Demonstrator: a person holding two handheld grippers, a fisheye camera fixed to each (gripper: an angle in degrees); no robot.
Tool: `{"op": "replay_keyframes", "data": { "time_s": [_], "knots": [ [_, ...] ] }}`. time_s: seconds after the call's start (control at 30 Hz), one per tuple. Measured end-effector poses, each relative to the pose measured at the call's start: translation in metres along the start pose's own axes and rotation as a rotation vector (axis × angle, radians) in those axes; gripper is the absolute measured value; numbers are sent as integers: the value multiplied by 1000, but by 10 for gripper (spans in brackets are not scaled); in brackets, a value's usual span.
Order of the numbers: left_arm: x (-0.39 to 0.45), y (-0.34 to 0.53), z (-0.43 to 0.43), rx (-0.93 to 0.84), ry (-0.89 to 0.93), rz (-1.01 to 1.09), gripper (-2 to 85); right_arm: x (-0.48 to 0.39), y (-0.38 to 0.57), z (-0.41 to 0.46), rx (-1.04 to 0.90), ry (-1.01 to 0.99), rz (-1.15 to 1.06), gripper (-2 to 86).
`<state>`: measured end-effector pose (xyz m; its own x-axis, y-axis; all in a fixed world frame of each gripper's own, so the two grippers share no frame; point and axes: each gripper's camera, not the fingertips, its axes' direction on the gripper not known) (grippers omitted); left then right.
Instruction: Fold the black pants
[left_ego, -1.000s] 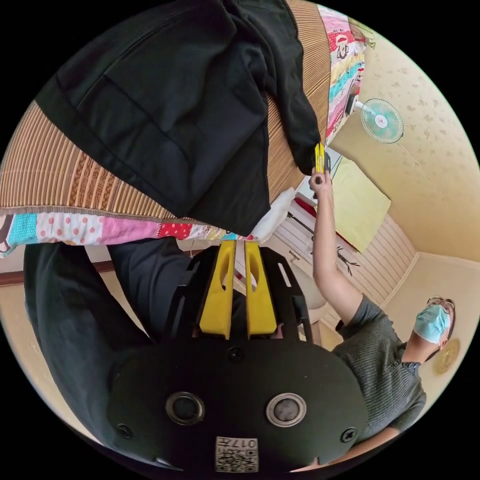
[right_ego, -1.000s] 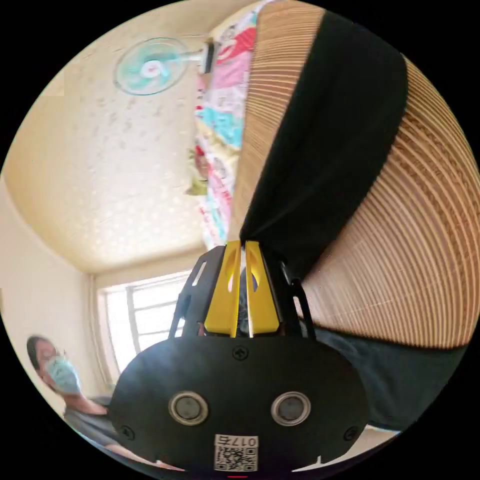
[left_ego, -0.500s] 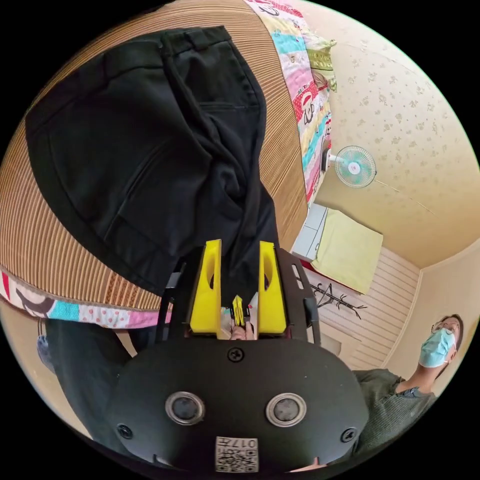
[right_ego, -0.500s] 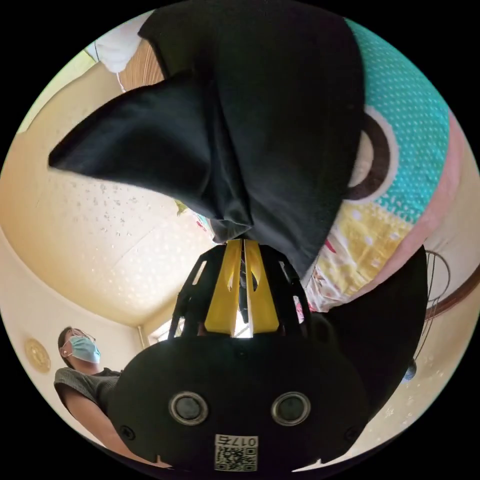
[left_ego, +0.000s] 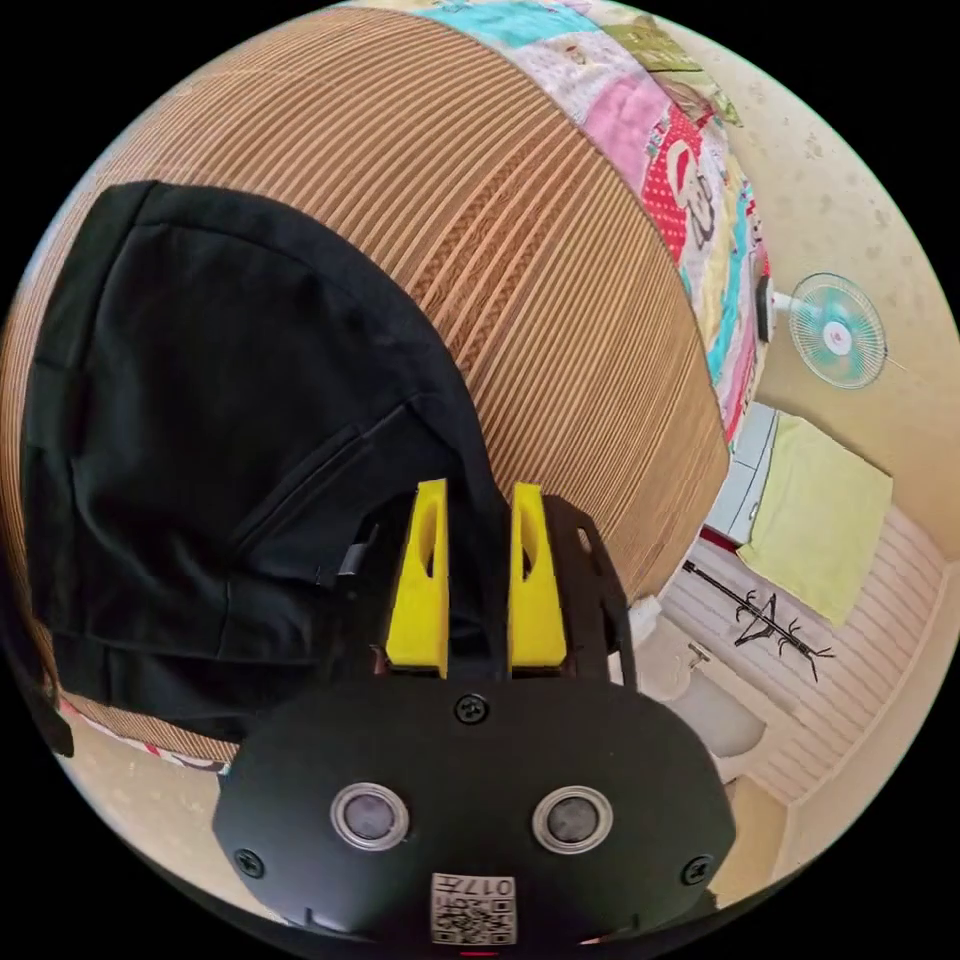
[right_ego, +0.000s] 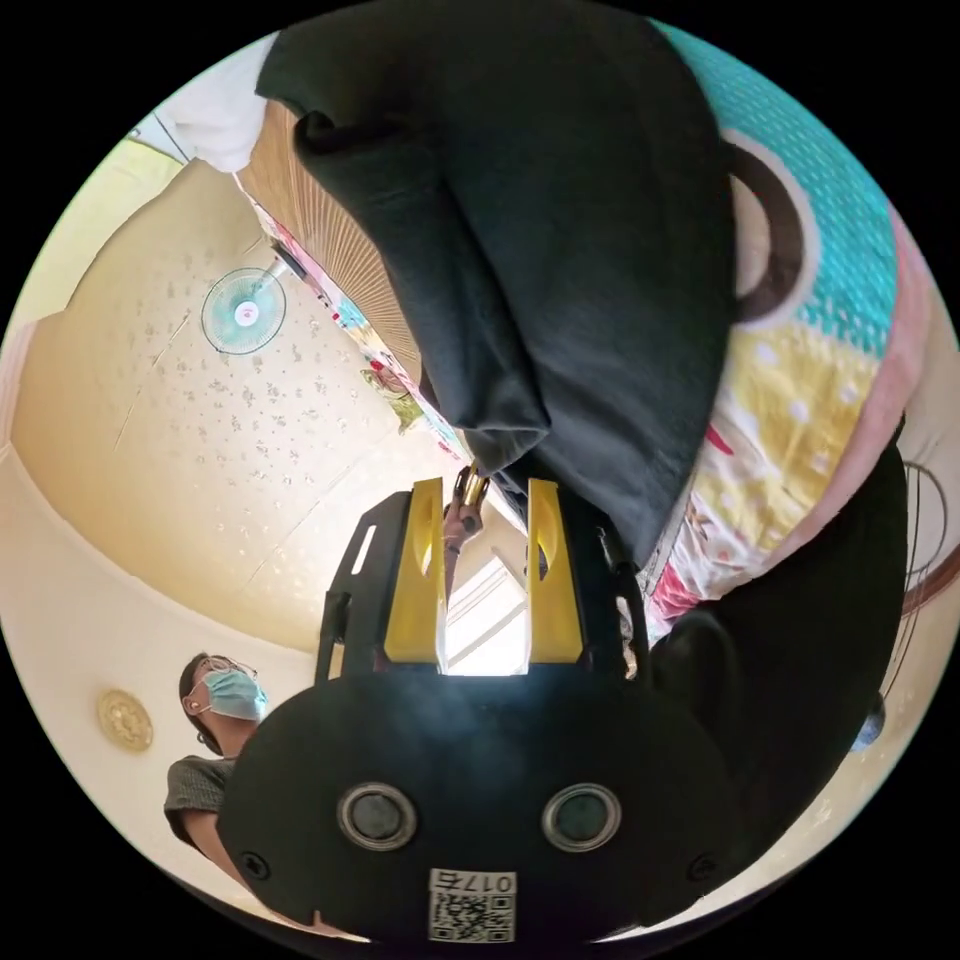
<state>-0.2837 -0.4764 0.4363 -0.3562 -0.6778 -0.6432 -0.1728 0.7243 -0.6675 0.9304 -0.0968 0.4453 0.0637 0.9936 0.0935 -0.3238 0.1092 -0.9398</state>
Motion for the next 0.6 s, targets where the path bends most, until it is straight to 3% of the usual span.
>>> {"op": "replay_keyframes", "data": {
  "time_s": [0.03,0.13,0.2,0.27,0.37,0.5,0.6],
  "knots": [
    [-1,-2,2,-30,26,-25,24,6,7,-1,17,-13,19,125],
    [-20,23,-21,9,268,-86,4,24,18,-4,77,-50,70,130],
    [-33,47,-44,25,455,-8,0,32,21,-4,125,-98,77,134],
    [-54,103,-81,47,703,212,-3,38,23,-4,186,-180,56,136],
    [-113,193,-115,75,895,315,-1,42,27,-7,308,-291,4,145],
    [-208,284,-113,158,849,43,5,41,23,-13,394,-227,-15,173],
    [-258,322,-96,199,780,-169,19,37,10,-4,330,-98,-30,167]
  ]
}}
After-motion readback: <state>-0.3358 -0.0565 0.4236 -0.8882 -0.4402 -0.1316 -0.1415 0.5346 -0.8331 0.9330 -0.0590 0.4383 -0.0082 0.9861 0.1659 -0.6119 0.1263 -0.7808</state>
